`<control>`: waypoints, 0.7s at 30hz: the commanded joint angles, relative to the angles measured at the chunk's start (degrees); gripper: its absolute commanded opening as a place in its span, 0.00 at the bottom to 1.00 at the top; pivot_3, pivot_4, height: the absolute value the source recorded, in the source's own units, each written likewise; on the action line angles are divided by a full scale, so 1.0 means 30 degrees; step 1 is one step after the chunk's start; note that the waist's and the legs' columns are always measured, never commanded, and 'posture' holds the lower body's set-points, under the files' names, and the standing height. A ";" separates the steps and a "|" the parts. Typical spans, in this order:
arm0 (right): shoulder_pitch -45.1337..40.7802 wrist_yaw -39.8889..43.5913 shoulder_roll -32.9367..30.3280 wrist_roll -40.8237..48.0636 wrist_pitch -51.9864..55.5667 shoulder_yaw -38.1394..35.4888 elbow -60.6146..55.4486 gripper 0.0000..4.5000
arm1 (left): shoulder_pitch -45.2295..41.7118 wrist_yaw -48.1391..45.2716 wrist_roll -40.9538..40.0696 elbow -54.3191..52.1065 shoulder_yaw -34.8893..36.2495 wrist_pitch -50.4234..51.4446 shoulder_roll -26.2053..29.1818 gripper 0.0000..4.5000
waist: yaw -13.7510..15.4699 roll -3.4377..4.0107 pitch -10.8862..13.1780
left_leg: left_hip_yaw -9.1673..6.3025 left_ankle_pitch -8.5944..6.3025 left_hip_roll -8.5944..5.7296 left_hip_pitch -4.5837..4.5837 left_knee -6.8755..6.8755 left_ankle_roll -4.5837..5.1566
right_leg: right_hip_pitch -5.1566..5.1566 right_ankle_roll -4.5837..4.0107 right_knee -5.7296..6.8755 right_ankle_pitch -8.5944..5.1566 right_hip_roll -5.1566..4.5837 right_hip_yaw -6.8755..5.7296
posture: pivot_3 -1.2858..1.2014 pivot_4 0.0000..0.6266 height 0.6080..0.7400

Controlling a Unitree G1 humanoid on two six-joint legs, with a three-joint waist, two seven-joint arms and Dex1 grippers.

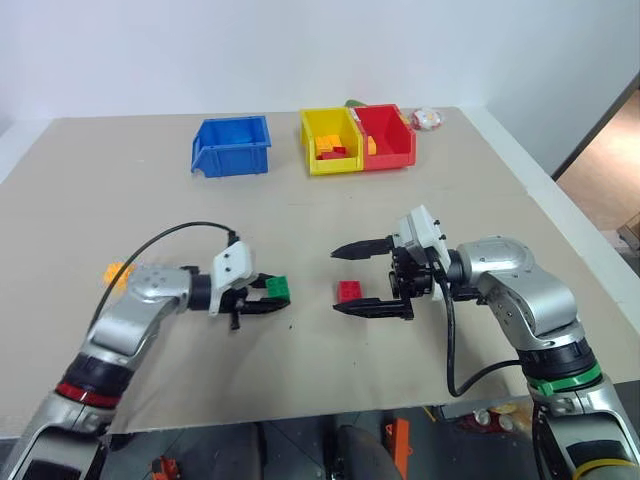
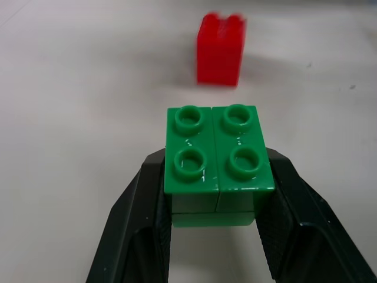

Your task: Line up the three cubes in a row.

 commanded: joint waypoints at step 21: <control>-0.0093 -0.0491 -0.0314 0.0251 0.0041 -0.0367 -0.0865 1.00 | -0.1861 -0.2067 0.2022 0.3695 -0.1017 -0.3045 -0.2086 0.30 | -0.0002 0.0000 0.0000 | -0.0006 -0.0001 0.0005 -0.0003 0.0032 0.0003 | -0.0001 0.0020 0.0023 0.0008 0.0020 0.0013 | 0.52 0.24 1.00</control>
